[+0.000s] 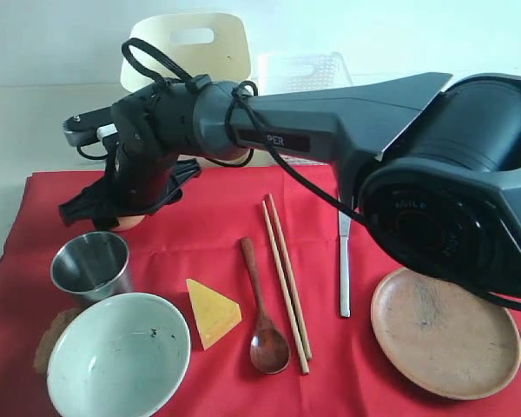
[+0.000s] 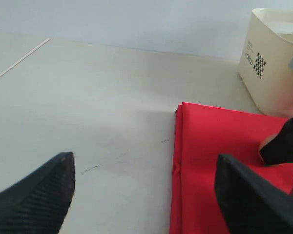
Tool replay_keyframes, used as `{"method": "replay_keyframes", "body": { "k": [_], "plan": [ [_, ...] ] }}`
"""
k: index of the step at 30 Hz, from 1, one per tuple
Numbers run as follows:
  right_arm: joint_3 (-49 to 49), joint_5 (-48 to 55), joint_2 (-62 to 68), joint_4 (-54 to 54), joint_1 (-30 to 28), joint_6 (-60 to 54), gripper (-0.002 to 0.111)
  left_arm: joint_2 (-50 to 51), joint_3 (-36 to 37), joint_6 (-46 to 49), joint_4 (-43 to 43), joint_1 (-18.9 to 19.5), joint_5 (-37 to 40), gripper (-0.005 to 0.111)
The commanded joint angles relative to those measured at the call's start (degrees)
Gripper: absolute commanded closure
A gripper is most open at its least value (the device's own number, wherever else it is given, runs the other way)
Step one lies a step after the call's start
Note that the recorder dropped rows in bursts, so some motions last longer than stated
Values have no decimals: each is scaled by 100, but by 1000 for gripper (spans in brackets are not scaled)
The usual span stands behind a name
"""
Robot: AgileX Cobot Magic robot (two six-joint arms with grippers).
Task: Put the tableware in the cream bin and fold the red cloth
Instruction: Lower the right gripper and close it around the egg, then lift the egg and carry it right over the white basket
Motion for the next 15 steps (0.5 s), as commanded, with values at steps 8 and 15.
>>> {"method": "replay_keyframes", "body": {
  "k": [8,15],
  "plan": [
    [-8,257,-1001,-63,3,-2,108,-31,13,-21,-14,-15,-58,31],
    [-8,613,-2104,-103,-19,-648,108,-31,13,-21,-14,-15,-58,31]
  ]
}}
